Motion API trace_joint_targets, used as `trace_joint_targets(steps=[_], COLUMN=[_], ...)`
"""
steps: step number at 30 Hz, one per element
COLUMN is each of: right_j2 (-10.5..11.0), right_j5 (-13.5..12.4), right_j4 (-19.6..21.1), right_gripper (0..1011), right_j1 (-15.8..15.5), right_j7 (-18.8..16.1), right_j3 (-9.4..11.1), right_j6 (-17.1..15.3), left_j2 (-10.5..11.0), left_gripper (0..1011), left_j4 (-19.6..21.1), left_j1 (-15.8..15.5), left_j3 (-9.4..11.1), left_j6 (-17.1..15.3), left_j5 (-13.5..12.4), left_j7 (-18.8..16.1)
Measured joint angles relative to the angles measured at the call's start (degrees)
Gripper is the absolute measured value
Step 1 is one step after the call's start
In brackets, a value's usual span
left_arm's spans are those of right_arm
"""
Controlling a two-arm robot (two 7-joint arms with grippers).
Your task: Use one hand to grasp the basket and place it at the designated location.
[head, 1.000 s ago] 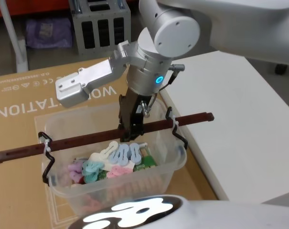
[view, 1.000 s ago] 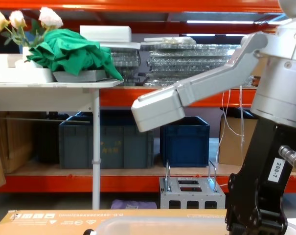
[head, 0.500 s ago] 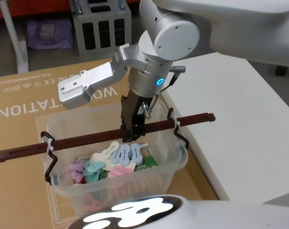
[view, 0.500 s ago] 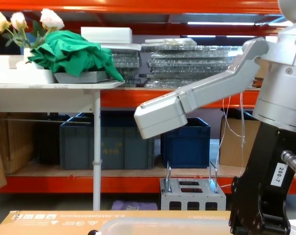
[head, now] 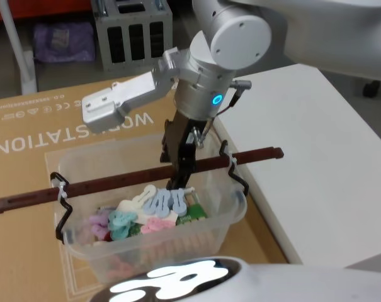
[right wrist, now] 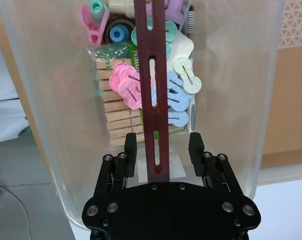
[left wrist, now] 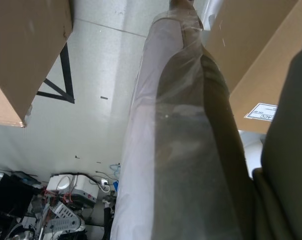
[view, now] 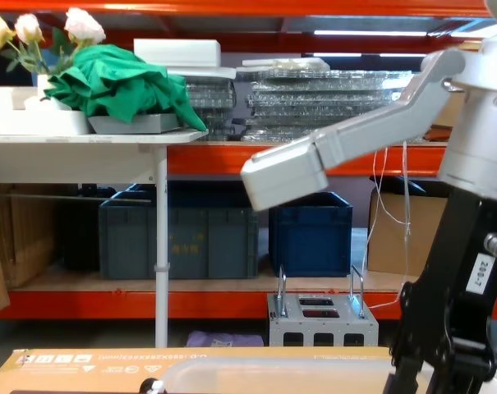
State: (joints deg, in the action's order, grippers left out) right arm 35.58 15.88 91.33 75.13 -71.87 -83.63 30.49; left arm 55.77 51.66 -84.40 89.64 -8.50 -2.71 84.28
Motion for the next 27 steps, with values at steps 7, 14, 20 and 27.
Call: trace_joint_targets(steps=[7, 14, 20, 27], right_j2=[0.49, 1.47, 2.04, 5.16], right_j5=[-1.03, -2.35, -3.25, -7.98], right_j4=[0.01, 0.22, 0.35, 1.56], right_gripper=[811, 1000, 1000, 1000], right_j1=[0.22, 0.38, 0.51, 1.83], right_j7=[-0.09, -0.19, -0.33, -0.76], right_j3=[0.91, 2.17, 3.07, 6.71], right_j6=[-0.25, -0.62, -0.81, -0.77], left_j2=[0.00, -0.01, -0.01, -0.01], left_gripper=[0, 0, 0, 0], left_j4=[0.00, 0.00, 0.00, -0.01], left_j1=[0.00, 0.00, 0.00, 0.00], left_j3=[0.00, 0.00, 0.00, 0.00], left_j6=[0.00, 0.00, 0.00, 0.00], left_j5=[0.00, 0.00, 0.00, 0.00], left_j7=[0.00, 0.00, 0.00, 0.00])
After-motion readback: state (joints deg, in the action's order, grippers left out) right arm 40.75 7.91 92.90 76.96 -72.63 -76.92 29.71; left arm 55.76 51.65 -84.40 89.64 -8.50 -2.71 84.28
